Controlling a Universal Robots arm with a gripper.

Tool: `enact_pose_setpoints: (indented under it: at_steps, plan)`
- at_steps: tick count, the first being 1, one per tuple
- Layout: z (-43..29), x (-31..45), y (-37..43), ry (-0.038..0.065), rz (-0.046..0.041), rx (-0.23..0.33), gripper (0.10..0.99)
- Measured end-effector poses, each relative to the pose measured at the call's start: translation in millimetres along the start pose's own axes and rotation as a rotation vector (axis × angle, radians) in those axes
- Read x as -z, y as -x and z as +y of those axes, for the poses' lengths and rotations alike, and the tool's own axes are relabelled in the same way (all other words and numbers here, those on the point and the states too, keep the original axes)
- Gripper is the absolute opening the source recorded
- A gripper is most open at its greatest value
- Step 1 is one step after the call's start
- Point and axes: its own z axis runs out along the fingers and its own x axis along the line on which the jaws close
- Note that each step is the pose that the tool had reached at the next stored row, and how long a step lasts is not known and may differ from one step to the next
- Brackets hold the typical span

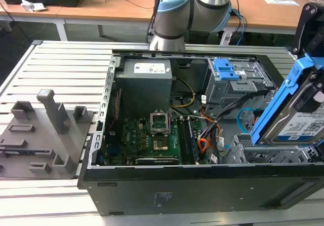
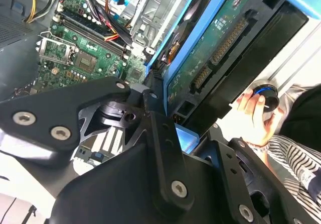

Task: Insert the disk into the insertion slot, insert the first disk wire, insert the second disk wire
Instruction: 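Insert the disk into the insertion slot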

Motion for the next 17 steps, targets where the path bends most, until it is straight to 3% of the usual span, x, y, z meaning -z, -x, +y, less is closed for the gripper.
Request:
enact_pose_setpoints:
  at_steps: [17]
  plan:
    - [-0.5, -11.5, 0.0, 0.0, 0.0, 0.0, 0.365]
